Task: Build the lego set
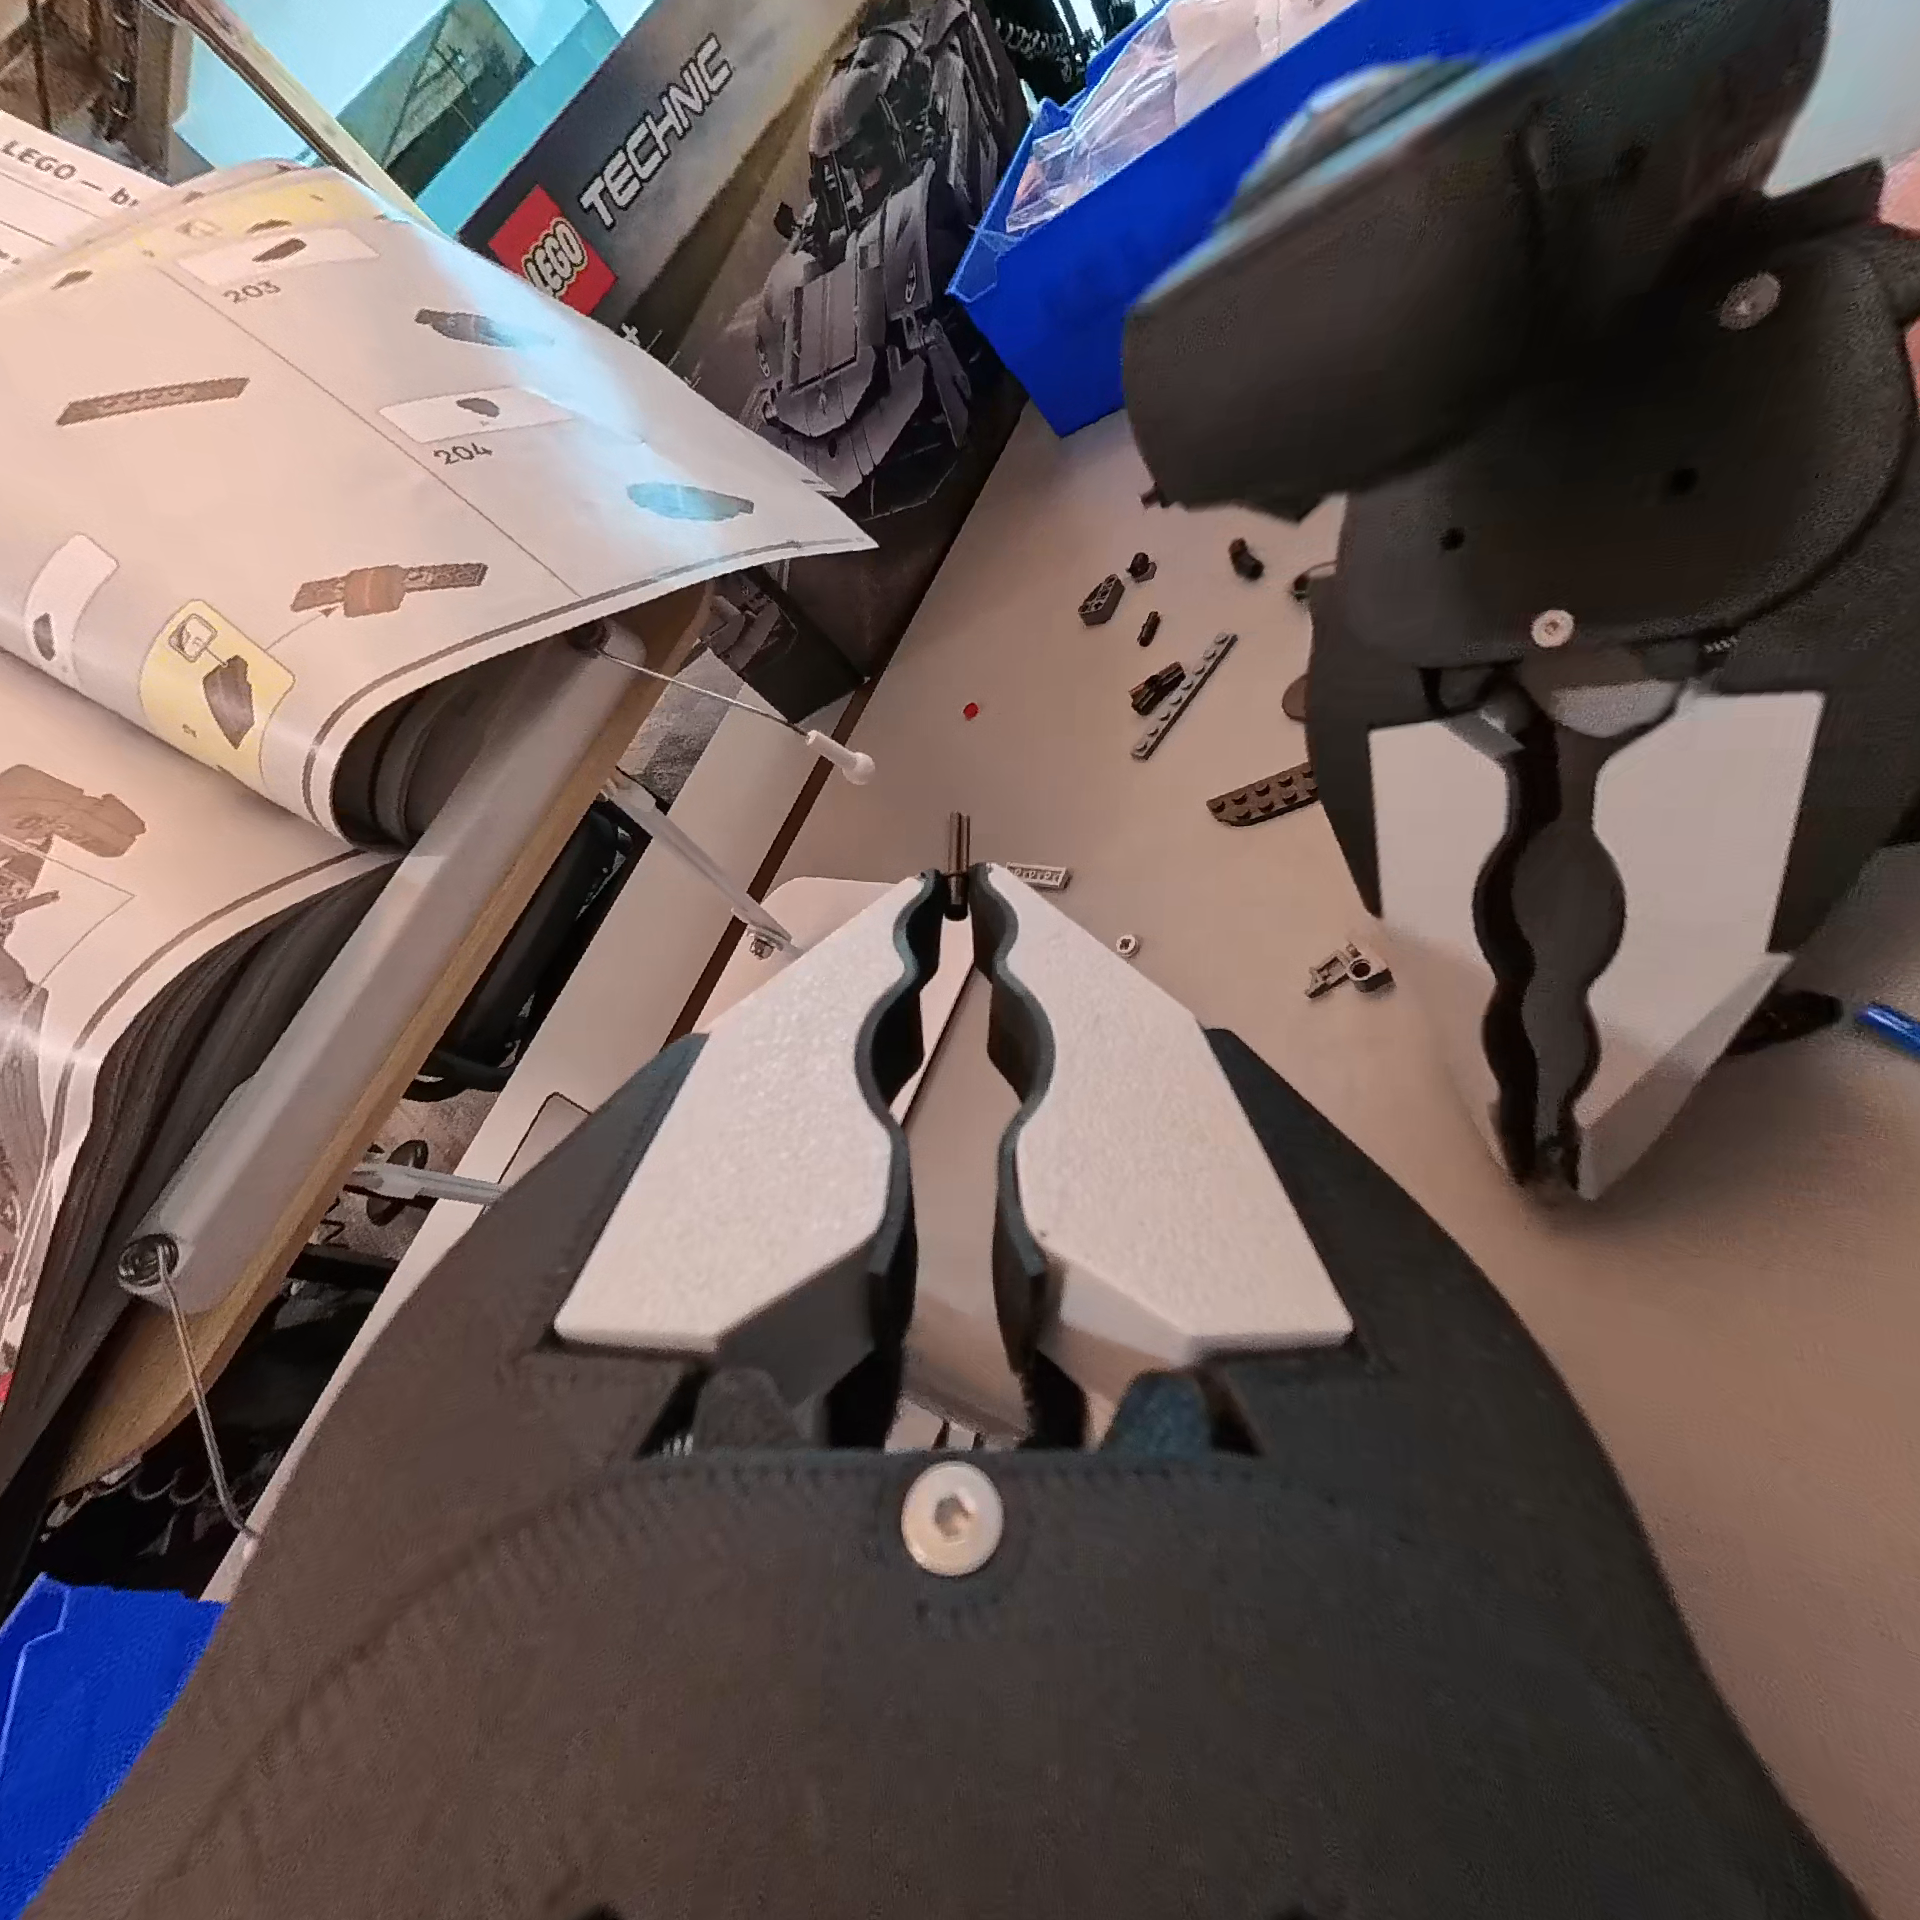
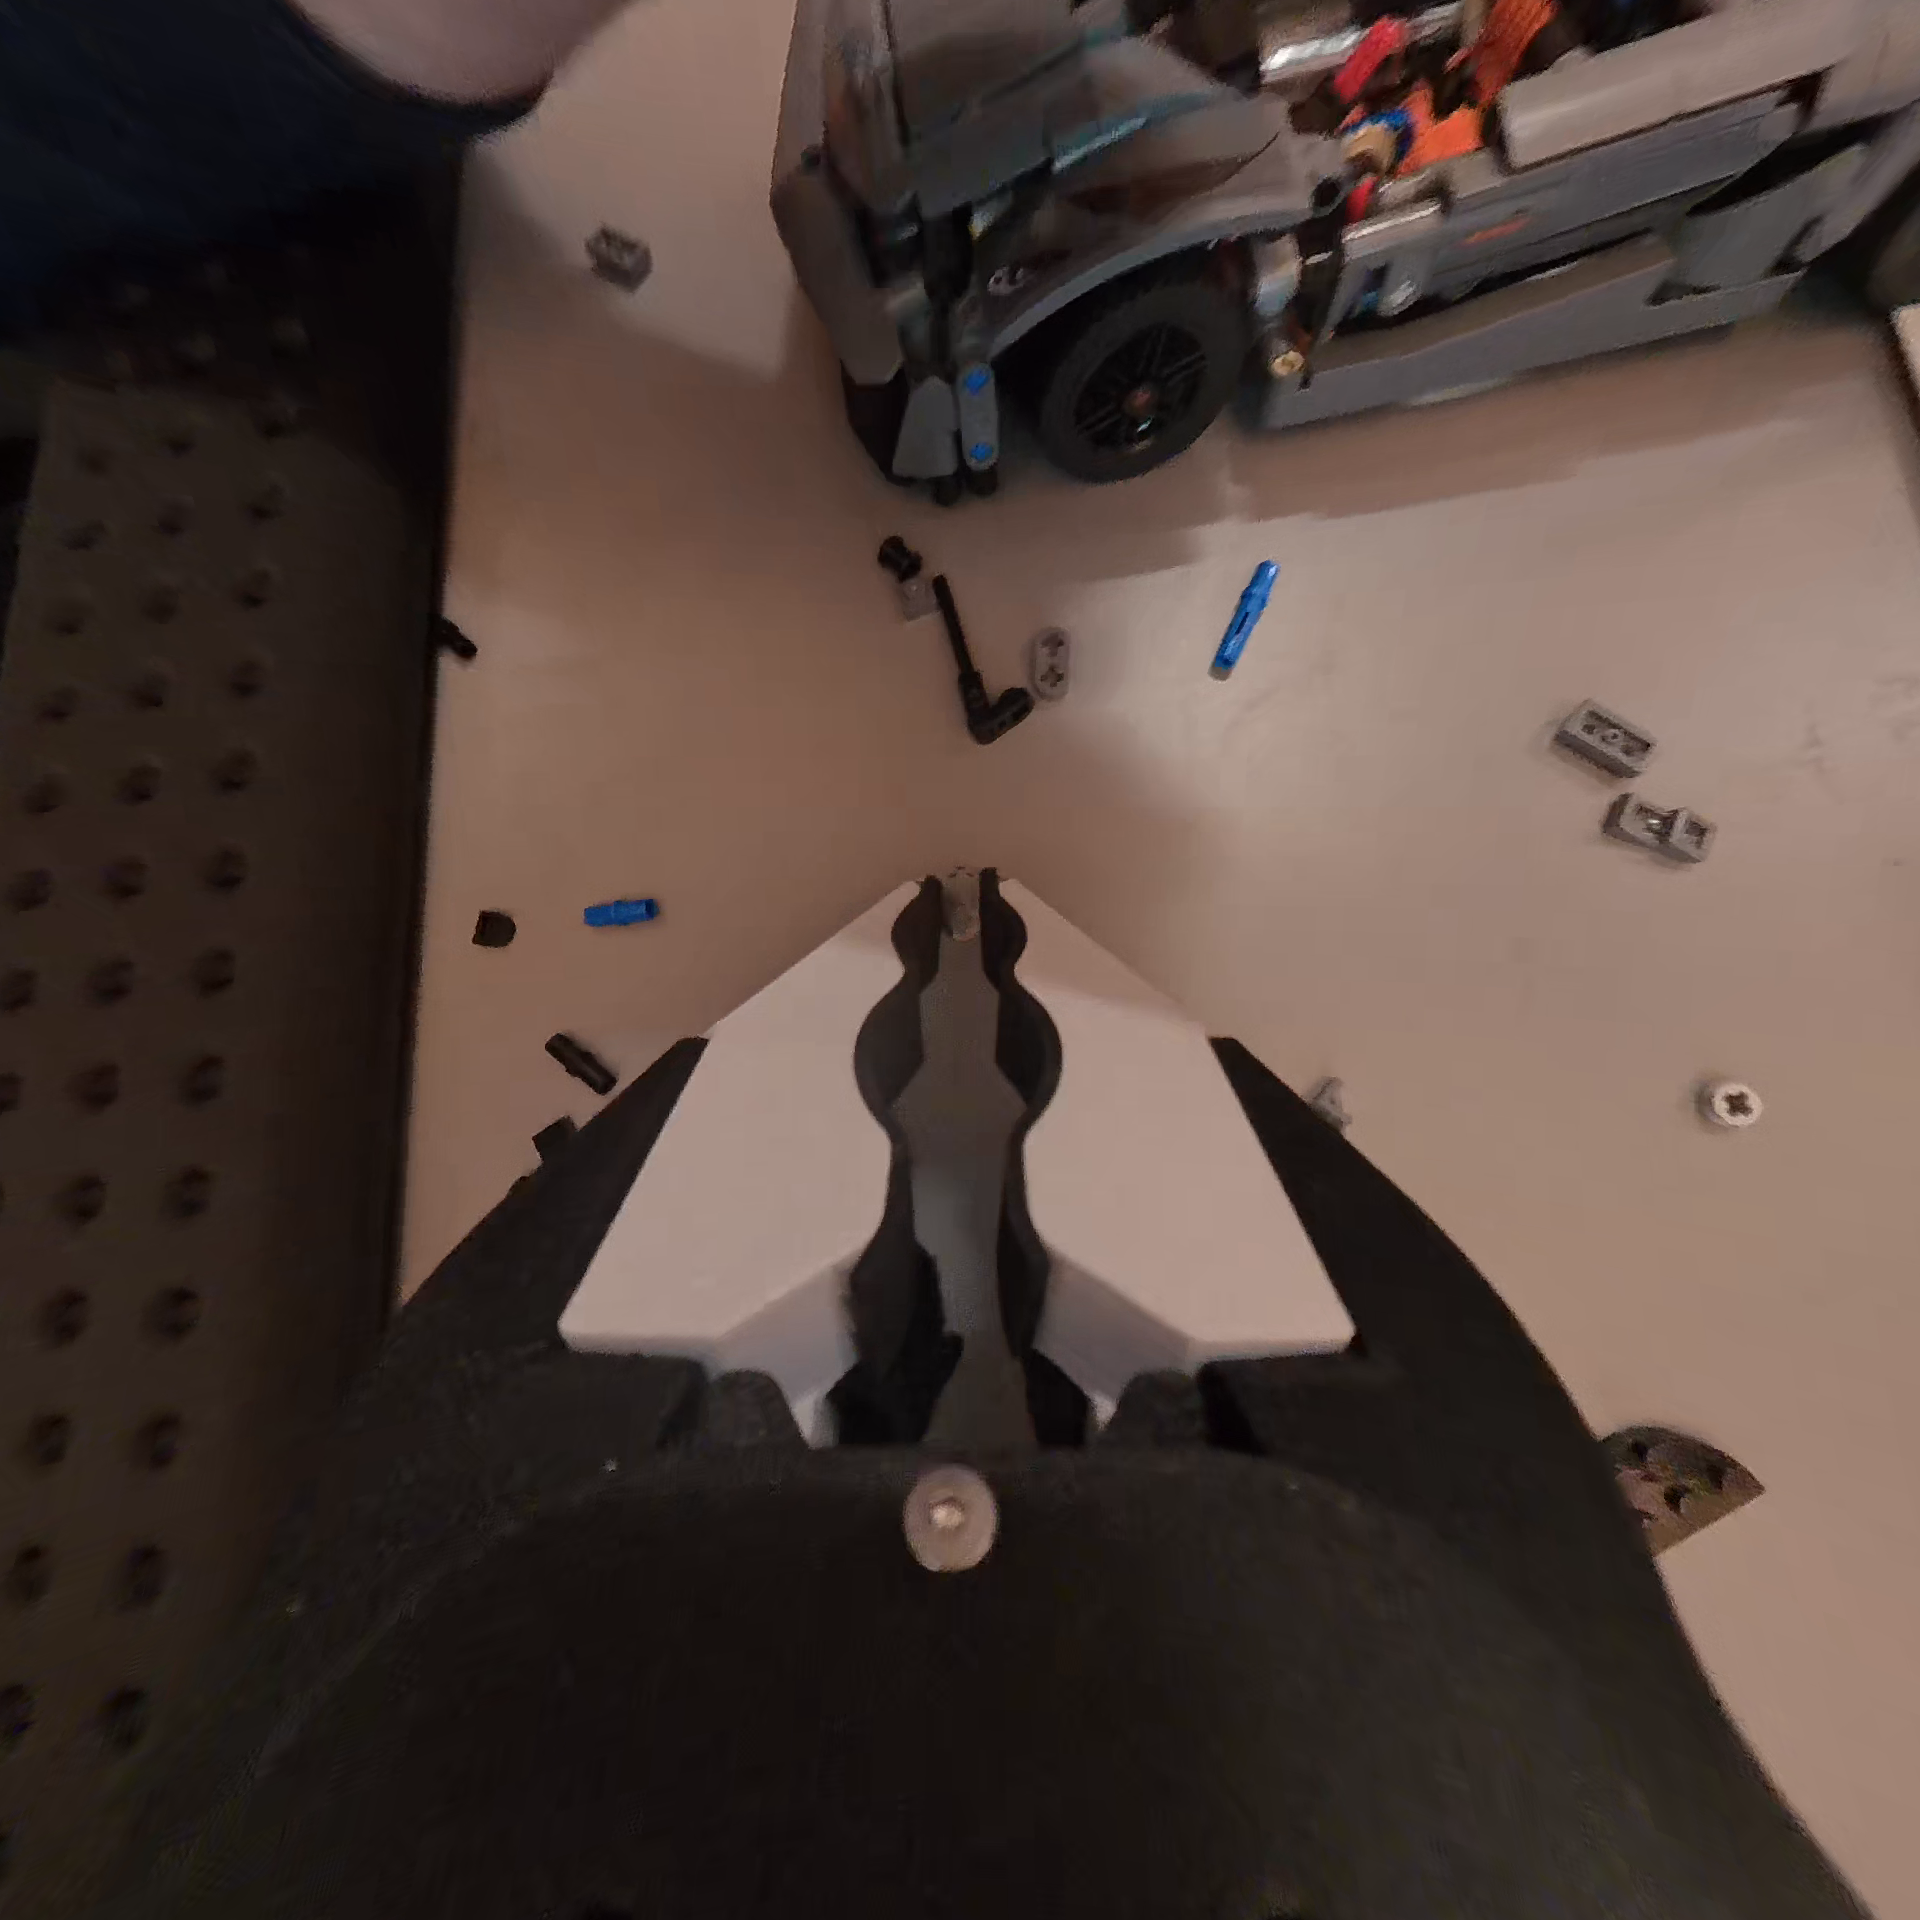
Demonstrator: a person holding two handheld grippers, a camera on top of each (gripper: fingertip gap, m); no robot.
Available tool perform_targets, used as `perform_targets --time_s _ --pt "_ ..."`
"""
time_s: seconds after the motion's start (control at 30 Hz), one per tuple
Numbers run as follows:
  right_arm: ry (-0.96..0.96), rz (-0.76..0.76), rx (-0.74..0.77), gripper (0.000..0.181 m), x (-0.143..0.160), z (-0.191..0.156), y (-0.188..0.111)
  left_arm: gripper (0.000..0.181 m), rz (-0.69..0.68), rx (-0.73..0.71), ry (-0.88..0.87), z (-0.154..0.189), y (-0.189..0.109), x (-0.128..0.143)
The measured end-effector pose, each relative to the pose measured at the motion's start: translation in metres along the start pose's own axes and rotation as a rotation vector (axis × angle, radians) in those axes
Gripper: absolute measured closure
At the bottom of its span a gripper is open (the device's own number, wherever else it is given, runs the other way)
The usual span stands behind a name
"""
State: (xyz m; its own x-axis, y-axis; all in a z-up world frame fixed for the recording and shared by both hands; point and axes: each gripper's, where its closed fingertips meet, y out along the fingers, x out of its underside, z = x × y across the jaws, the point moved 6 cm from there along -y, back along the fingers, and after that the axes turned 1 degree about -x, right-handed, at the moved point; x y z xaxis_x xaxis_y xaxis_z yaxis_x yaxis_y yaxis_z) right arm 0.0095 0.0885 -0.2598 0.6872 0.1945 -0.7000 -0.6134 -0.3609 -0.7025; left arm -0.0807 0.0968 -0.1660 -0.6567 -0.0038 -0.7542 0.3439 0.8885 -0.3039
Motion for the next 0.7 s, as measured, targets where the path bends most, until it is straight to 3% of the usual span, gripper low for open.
perform_targets --time_s 0.7 --pt "0.176 0.55 0.064 0.177 -0.021 0.029 -0.088 0.178 0.092 -0.025 0.003 0.011 0.002 -0.018"
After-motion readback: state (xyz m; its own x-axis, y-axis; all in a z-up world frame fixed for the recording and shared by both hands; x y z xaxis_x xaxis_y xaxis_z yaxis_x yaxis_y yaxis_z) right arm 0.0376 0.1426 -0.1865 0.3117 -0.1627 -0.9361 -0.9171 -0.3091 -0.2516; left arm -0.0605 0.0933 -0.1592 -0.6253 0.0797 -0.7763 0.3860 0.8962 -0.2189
